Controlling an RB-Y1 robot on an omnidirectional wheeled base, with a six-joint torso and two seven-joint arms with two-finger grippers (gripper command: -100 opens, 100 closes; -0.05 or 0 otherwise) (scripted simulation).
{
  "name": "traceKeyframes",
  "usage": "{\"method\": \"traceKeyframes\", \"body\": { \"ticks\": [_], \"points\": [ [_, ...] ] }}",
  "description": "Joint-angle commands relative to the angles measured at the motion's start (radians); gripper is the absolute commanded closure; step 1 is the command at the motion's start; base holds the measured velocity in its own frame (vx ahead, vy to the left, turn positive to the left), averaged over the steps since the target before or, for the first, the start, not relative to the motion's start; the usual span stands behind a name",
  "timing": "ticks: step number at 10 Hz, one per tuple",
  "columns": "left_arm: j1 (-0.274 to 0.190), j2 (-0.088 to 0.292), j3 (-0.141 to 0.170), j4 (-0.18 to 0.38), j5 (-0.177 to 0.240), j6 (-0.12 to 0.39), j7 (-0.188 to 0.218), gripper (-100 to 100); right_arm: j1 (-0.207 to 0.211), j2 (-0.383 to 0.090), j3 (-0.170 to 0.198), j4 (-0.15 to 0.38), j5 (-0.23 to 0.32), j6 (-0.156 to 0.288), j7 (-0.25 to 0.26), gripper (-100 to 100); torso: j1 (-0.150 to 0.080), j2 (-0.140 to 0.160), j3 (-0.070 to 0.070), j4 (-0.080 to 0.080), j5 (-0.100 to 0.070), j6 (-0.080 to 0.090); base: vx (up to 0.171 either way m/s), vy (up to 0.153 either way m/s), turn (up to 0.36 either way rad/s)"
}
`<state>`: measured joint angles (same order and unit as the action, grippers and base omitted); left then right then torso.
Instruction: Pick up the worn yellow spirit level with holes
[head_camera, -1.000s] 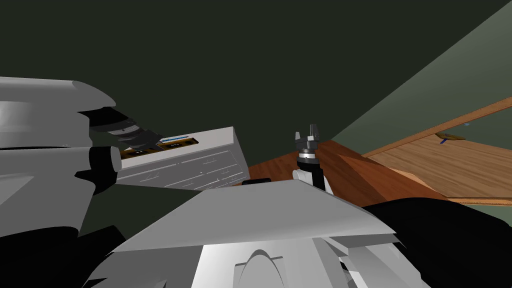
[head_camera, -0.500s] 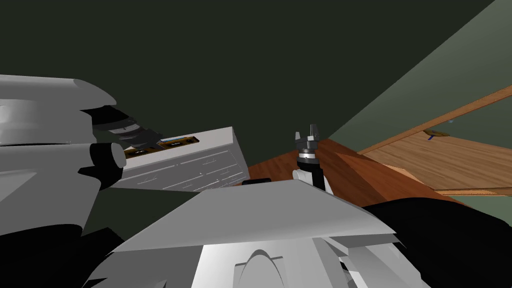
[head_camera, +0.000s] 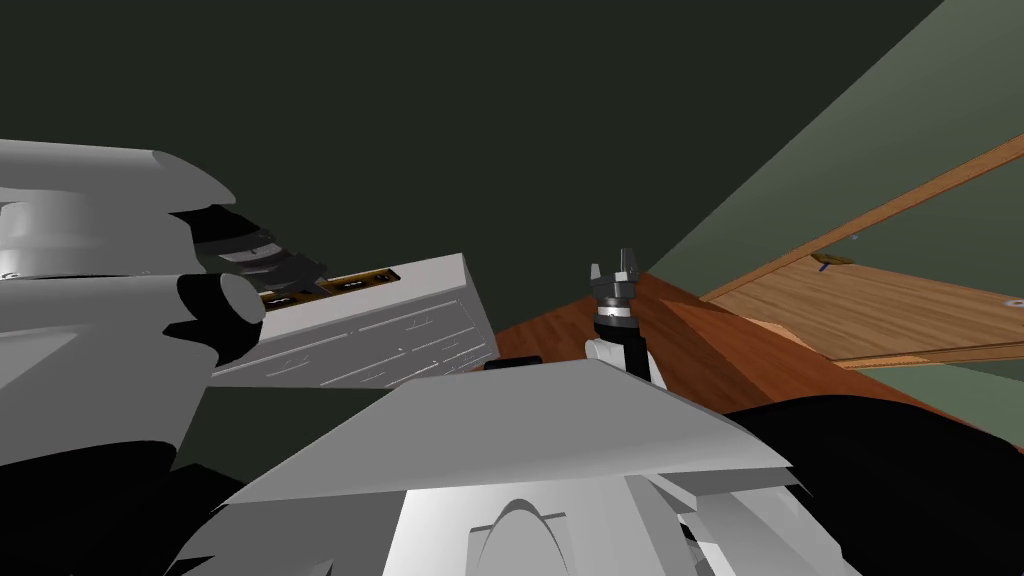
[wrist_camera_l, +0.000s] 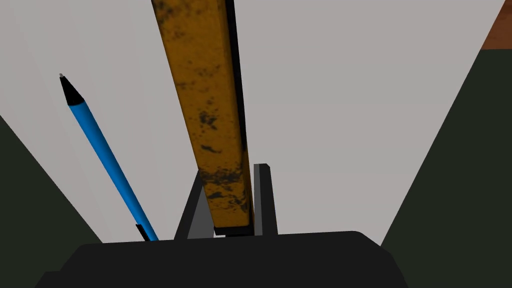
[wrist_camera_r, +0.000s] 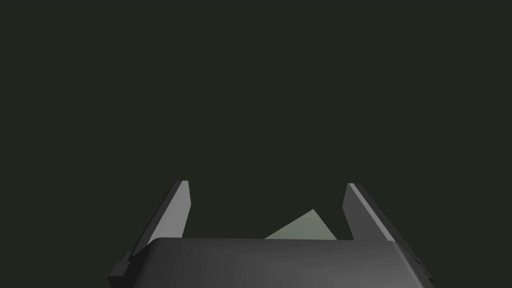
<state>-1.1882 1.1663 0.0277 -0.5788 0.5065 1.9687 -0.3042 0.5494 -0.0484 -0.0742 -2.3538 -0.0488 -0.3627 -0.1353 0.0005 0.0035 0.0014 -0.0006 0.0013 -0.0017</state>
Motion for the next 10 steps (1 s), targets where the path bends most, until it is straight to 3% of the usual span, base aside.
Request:
{"method": "traceKeyframes", "body": {
  "ticks": [1,2,4,5,8,9,10],
  "points": [
    [-0.028,-0.017,0.024,0.024,-0.05,0.002,-0.002,100,0.0,0.0,0.0,0.0,0.0,0.0,0.0,0,0.0,0.0,0.0,0.0,0.0,0.0,-0.026,0.022,-0.06],
    [-0.028,-0.017,0.024,0.024,-0.056,0.002,-0.002,100,0.0,0.0,0.0,0.0,0.0,0.0,0.0,0,0.0,0.0,0.0,0.0,0.0,0.001,-0.037,0.028,-0.041],
    [-0.076,-0.046,0.067,0.061,-0.124,0.007,-0.002,100,0.0,0.0,0.0,0.0,0.0,0.0,0.0,0,0.0,0.002,0.001,0.0,0.0,0.0,-0.06,0.033,-0.065],
    [-0.076,-0.046,0.067,0.061,-0.146,0.007,-0.002,100,0.0,0.0,0.0,0.0,0.0,0.0,0.0,0,0.0,0.003,0.001,0.0,0.0,0.0,-0.046,0.037,-0.059],
    [-0.124,-0.076,0.111,0.098,-0.231,0.012,-0.003,100,0.0,0.0,0.0,0.0,0.0,0.0,0.0,0,0.0,0.002,0.001,0.001,-0.001,-0.001,-0.043,0.034,-0.045],
    [-0.116,-0.068,0.097,0.096,-0.212,0.007,-0.004,100,0.0,0.0,0.0,0.0,0.0,0.0,0.0,0,0.0,0.003,0.002,0.001,-0.001,-0.001,-0.027,0.014,-0.022],
    [-0.118,-0.07,0.099,0.099,-0.215,0.007,-0.005,0,0.0,0.0,0.0,0.0,0.0,0.0,0.0,0,-0.001,0.002,0.002,0.001,-0.001,-0.002,0.0,0.0,0.0]
  ]
}}
